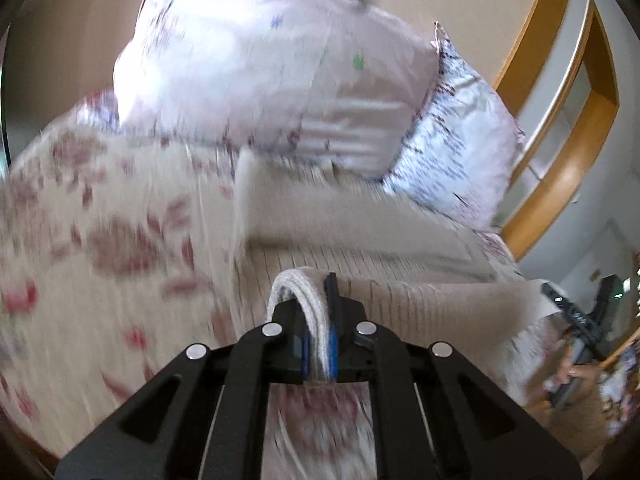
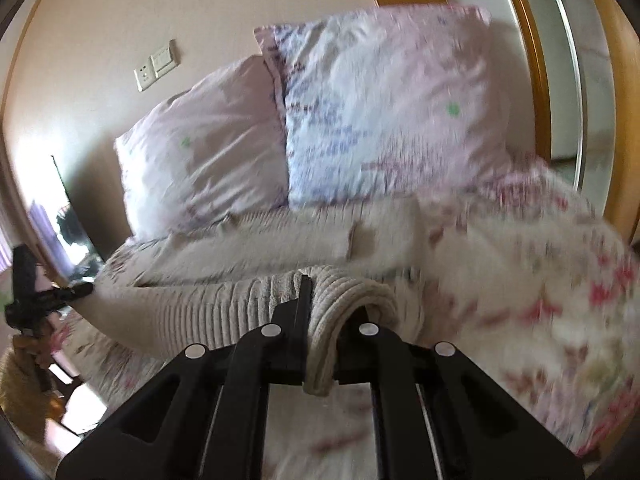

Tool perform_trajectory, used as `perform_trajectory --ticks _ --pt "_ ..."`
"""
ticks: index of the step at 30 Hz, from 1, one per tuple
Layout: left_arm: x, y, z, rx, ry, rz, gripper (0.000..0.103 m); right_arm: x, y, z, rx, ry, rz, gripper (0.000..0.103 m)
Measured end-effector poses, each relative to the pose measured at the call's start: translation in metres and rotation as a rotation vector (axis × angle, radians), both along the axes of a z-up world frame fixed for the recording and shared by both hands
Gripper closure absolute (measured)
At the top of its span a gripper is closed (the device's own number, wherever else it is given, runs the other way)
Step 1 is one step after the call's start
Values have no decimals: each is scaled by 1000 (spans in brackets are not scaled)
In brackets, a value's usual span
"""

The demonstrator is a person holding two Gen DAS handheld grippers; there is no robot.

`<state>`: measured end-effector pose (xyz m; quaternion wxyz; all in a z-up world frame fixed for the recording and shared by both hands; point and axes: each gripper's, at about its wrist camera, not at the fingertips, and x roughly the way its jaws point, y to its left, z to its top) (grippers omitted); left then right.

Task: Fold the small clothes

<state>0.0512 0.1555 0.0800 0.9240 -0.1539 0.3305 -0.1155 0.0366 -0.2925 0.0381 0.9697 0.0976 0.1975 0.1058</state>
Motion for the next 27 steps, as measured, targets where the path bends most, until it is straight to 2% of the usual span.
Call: perform_trajectory --ticks 3,7,12,17,23,27 --pt "33 -11 20 90 -55 26 97 24 6 12 -37 -33 -30 95" --pt "80 -22 35 158 -90 55 97 70 13 24 -69 -48 -76 95" --pt "134 -21 27 141 -47 109 97 109 11 21 -57 -32 -100 95" --pt "170 -22 8 118 8 129 97 148 10 8 -59 26 -122 95" --pt "209 -23 -31 79 134 141 97 197 -4 -25 36 217 -155 95" --pt "225 -18 -50 8 198 147 96 215 -12 -35 130 282 -161 95"
